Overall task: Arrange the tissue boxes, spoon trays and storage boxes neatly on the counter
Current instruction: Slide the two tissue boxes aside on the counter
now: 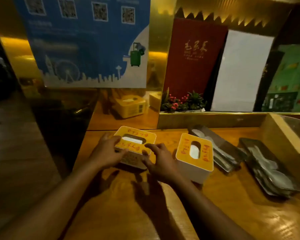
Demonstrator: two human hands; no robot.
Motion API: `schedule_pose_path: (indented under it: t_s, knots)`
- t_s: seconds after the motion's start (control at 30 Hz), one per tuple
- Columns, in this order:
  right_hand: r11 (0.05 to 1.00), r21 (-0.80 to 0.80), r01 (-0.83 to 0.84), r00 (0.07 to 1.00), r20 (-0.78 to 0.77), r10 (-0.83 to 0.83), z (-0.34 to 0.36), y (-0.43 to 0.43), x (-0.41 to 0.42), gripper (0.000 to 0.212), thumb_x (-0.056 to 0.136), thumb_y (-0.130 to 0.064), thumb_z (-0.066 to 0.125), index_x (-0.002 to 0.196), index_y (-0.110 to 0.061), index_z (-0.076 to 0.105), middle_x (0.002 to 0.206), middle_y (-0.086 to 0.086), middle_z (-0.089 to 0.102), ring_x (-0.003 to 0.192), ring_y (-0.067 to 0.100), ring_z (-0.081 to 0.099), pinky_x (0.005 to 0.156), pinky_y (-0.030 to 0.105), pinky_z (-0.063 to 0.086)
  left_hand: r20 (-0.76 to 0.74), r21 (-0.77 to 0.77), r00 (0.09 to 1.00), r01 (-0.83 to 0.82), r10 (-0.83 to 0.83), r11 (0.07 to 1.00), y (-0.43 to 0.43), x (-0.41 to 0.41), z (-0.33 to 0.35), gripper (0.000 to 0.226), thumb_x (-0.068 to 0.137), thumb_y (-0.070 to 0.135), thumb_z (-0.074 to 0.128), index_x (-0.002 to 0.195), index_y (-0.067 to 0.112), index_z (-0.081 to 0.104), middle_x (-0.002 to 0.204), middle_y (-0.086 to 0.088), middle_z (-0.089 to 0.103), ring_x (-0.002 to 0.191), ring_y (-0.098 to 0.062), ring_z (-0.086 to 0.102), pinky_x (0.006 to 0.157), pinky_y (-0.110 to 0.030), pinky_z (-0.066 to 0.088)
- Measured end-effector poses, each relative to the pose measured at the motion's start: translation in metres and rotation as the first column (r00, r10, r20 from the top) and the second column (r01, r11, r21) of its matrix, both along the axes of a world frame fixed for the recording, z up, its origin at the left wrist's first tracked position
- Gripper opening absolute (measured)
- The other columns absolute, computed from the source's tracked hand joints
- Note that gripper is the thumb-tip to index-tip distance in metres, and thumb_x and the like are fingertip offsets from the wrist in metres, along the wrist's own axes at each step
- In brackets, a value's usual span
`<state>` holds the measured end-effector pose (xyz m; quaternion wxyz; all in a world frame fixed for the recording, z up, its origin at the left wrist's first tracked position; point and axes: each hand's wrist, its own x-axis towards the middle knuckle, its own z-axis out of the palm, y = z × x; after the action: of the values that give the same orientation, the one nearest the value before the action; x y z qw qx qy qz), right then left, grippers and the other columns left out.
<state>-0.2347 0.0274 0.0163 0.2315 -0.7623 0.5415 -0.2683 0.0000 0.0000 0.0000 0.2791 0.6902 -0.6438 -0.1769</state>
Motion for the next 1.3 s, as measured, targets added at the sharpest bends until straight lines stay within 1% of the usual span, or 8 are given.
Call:
schedule_pose_path:
  t_s: [0.2,0.3,0.43,0.8,0.9,1.03,1.13,1.3]
  knots:
    - [0.987,-0.124,0.097,0.985,-0.13,-0.113,-0.014,-0.02,0.016,0.03,0.087,-0.043,0.07,0.11,-0.026,0.059,0.139,0.002,0.041,0.115,0.02,0.054,0.078,0.022,0.045,-0.063,-0.117,0.995,0.074,-0.082,0.99,0.017,0.001,-0.029,0.075,0.089,0.031,0.071,0.152,0.034,0.032,0.164,0.002,0.017,0.142,-0.023,0.035,0.101,-0.035,0.046]
    - [0.987,-0.137,0.086,0.981,-0.158,-0.108,-0.016,-0.033,0.013,0.032,0.087,-0.038,0.071,0.114,-0.024,0.062,0.147,0.003,0.042,0.124,0.023,0.052,0.086,0.023,0.044,-0.122,-0.201,0.99,0.046,-0.071,0.979,0.021,0.001,-0.04,0.062,0.092,0.022,0.067,0.148,0.027,0.041,0.159,0.002,0.025,0.137,-0.023,0.042,0.092,-0.024,0.051]
    - [0.99,-0.126,0.067,0.99,-0.111,-0.081,-0.02,-0.042,0.011,0.036,0.09,-0.031,0.068,0.123,-0.019,0.061,0.151,0.006,0.042,0.131,0.026,0.048,0.095,0.039,0.054,-0.18,-0.296,0.98,0.032,-0.089,0.955,0.023,-0.002,-0.045,0.043,0.093,0.017,0.065,0.135,0.02,0.055,0.155,-0.002,0.036,0.131,-0.023,0.049,0.088,-0.03,0.059]
    - [0.99,-0.121,0.07,0.996,-0.041,-0.076,-0.028,-0.034,0.004,0.03,0.091,-0.026,0.069,0.12,-0.019,0.064,0.153,0.005,0.041,0.132,0.025,0.049,0.095,0.042,0.054,-0.204,-0.31,0.973,0.041,-0.109,0.95,0.03,-0.006,-0.042,0.038,0.092,0.008,0.065,0.128,0.017,0.056,0.146,0.002,0.045,0.125,-0.022,0.054,0.08,-0.017,0.057]
    - [0.992,-0.109,0.064,0.996,-0.051,-0.07,-0.022,-0.031,0.004,0.029,0.091,-0.028,0.067,0.12,-0.021,0.063,0.151,0.003,0.043,0.127,0.022,0.052,0.095,0.038,0.054,-0.21,-0.299,0.972,0.038,-0.105,0.953,0.03,-0.005,-0.043,0.039,0.092,0.009,0.065,0.128,0.019,0.055,0.147,0.003,0.043,0.127,-0.024,0.053,0.081,-0.02,0.057]
    - [0.989,-0.126,0.075,0.994,-0.068,-0.084,-0.006,-0.025,-0.017,0.045,0.092,-0.032,0.065,0.135,-0.026,0.055,0.15,-0.001,0.044,0.123,0.022,0.054,0.094,0.042,0.054,-0.184,-0.248,0.981,0.01,-0.057,0.969,0.035,-0.006,-0.045,0.054,0.09,0.022,0.07,0.138,0.028,0.048,0.161,0.002,0.026,0.14,-0.028,0.04,0.095,-0.041,0.055]
    - [0.968,-0.196,0.158,0.981,-0.078,-0.176,0.02,-0.029,-0.061,0.041,0.092,-0.031,0.065,0.132,-0.026,0.057,0.138,-0.004,0.053,0.106,0.013,0.057,0.084,0.029,0.051,-0.129,-0.274,0.992,-0.021,-0.015,0.961,0.04,-0.019,-0.032,0.063,0.087,0.027,0.072,0.143,0.032,0.043,0.165,0.002,0.013,0.143,-0.03,0.036,0.092,-0.046,0.057]
    - [0.925,-0.176,0.337,0.906,-0.208,-0.369,0.04,-0.054,-0.148,0.041,0.086,-0.016,0.07,0.126,-0.02,0.061,0.134,0.005,0.058,0.106,0.02,0.059,0.082,0.036,0.055,-0.039,-0.485,0.986,0.121,-0.159,0.866,0.055,-0.089,0.001,0.047,0.086,0.021,0.072,0.131,0.022,0.058,0.157,-0.003,0.034,0.142,-0.023,0.035,0.1,-0.037,0.046]
